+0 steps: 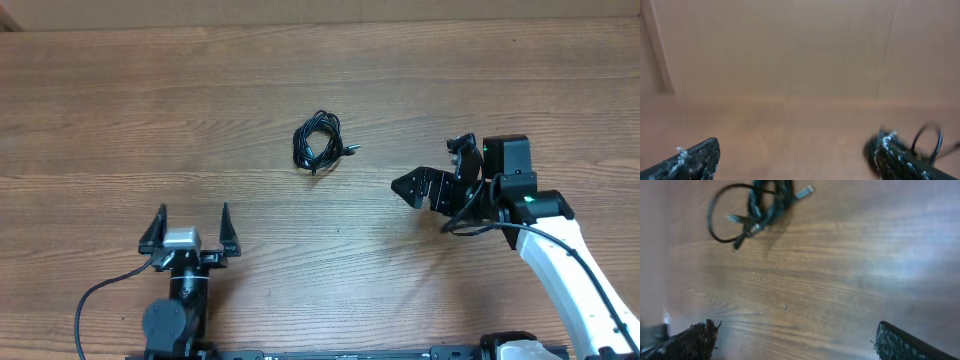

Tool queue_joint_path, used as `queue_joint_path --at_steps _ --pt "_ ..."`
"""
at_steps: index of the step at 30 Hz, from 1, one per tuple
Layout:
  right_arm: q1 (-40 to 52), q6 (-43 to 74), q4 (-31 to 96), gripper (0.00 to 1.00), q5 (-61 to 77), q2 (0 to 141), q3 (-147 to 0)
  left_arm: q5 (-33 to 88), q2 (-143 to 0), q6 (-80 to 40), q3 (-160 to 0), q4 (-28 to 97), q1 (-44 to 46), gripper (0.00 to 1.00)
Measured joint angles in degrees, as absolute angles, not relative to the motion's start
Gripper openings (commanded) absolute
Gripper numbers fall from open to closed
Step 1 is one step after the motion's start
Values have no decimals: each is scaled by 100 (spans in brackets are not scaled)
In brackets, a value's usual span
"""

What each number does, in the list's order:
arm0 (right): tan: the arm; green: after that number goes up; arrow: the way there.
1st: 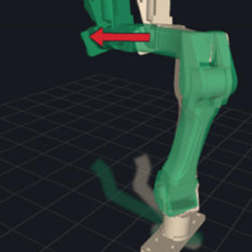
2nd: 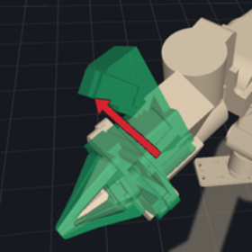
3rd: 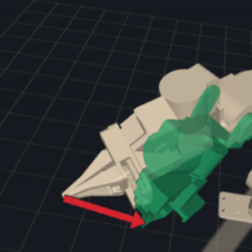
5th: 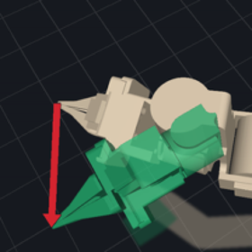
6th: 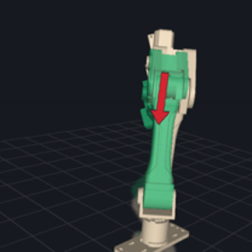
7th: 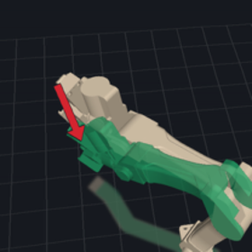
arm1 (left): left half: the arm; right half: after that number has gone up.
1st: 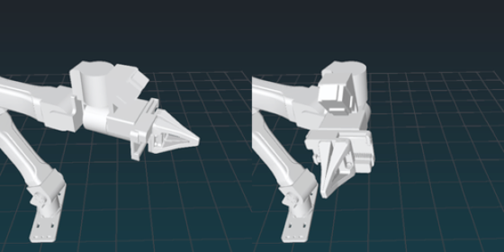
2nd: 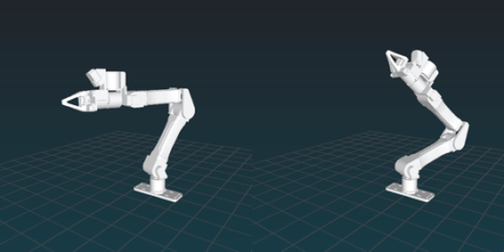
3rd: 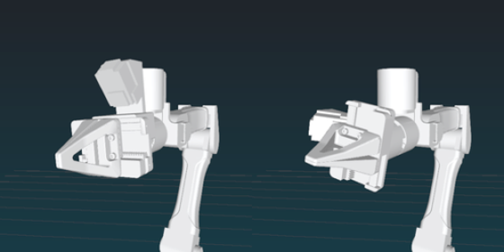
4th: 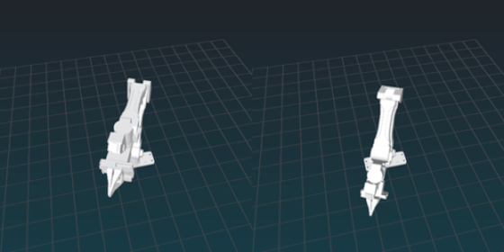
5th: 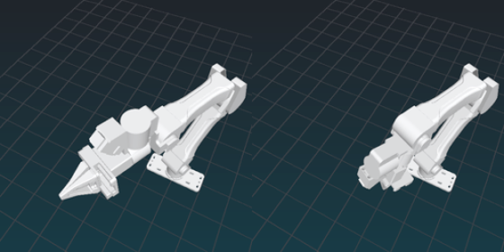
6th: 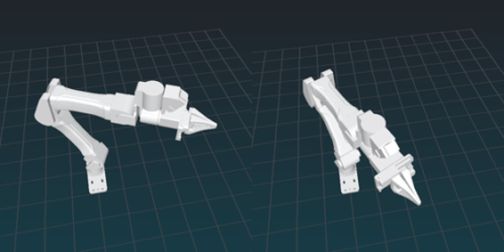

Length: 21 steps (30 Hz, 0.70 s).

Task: Untangle cables
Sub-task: 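Raise the right arm and move its gripper toward the cable bundle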

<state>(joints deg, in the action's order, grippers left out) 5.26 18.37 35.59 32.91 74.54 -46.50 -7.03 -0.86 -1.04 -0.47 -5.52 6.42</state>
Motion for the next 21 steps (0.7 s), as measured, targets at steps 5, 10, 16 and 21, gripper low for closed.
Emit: queue_joint_path --at_steps 5,10,16,21 --pt "523 2375 3607 100 3310 7518 -4650 -513 -86 -211 -69 -1214 639 100" --pt "526 2558 3610 100 3310 7518 -4650 -432 -117 -346 -425 -808 642 100" --pt "523 2637 3605 100 3308 7518 -4650 -314 -749 -410 -1758 -217 642 100" --pt "523 2665 3610 100 3232 7518 -4650 38 -1813 -364 -3153 609 639 100"
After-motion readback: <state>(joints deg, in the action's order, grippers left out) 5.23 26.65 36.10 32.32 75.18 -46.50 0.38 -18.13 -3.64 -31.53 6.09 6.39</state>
